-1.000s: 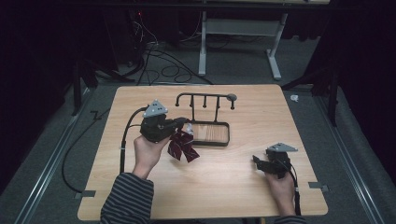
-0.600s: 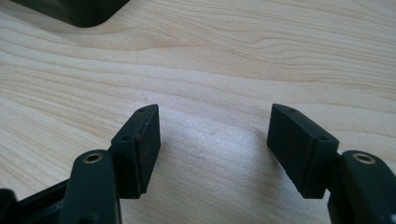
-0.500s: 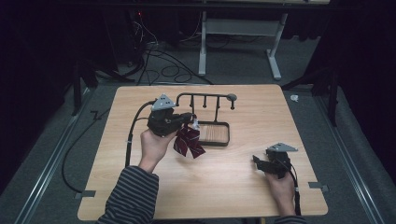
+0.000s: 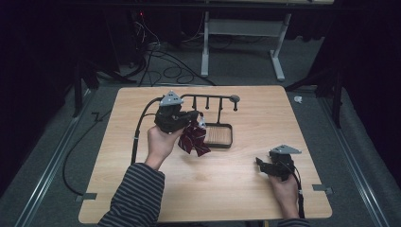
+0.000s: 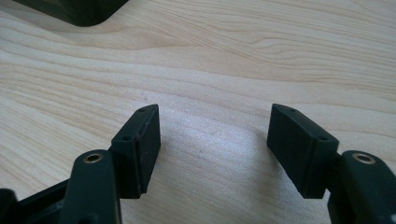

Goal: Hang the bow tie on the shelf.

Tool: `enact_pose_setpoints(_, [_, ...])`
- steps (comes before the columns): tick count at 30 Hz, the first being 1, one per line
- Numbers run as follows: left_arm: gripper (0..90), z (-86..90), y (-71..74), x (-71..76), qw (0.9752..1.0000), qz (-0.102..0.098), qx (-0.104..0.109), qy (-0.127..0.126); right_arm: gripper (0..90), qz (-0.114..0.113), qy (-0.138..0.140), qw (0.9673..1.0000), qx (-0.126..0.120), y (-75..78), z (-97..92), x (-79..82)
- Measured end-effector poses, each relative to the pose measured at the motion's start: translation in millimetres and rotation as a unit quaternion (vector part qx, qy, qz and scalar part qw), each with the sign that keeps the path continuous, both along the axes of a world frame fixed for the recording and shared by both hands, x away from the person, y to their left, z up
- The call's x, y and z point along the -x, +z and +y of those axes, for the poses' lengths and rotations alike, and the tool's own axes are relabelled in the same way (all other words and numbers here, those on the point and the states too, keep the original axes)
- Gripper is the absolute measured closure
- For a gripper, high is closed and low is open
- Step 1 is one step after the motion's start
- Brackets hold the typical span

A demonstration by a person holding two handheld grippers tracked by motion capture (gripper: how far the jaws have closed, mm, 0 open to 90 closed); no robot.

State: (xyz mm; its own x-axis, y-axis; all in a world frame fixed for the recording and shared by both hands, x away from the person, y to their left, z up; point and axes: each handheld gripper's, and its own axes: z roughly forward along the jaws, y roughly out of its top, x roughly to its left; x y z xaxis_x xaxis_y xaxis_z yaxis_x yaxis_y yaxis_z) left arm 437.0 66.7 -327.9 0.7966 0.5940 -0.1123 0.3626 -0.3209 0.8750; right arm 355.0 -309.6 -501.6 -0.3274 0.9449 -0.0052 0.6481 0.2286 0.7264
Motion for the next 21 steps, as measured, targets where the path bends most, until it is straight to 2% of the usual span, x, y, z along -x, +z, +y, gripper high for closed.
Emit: enact_pose_setpoints(21, [90.0, -21.3, 1.7, -15.6, 1.0000, 0.000, -0.006, -0.006, 36.0, -0.001, 0.000, 1.0000, -0.003, -0.2, -0.5, -0.2])
